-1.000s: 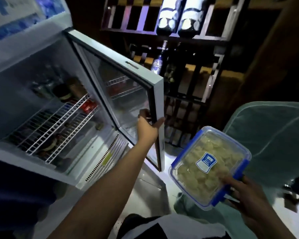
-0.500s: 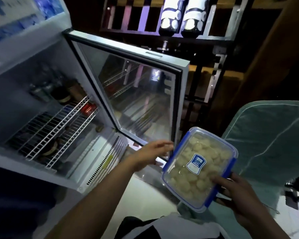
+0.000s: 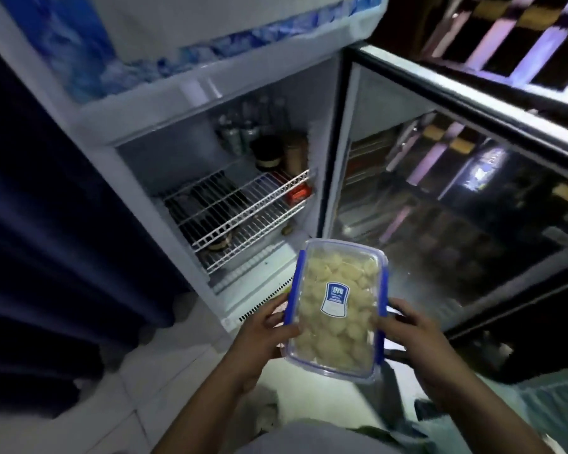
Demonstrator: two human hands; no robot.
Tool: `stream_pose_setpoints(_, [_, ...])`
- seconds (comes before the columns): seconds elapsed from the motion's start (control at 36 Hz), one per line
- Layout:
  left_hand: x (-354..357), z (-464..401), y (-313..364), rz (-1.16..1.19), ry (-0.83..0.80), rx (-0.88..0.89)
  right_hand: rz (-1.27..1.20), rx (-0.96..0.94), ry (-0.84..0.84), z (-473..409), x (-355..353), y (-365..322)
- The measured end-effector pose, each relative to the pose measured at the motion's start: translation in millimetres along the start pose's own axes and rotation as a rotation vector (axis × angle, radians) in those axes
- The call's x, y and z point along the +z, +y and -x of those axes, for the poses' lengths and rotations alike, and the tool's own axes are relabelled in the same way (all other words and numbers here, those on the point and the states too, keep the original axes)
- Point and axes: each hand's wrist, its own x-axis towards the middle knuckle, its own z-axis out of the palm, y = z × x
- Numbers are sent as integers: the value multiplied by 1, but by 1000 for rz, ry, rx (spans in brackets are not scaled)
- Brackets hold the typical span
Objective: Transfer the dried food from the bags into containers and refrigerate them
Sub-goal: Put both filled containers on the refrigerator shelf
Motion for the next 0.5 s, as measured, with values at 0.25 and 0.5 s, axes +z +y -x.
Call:
stream_pose_setpoints(0.25, [-70,-29,20,169,277,-35,104,-171,-195,-50,94,-15])
stream_pose_setpoints(0.5, [-81,-99,50,266,451,-10,424,-258,-379,-147,102,-53])
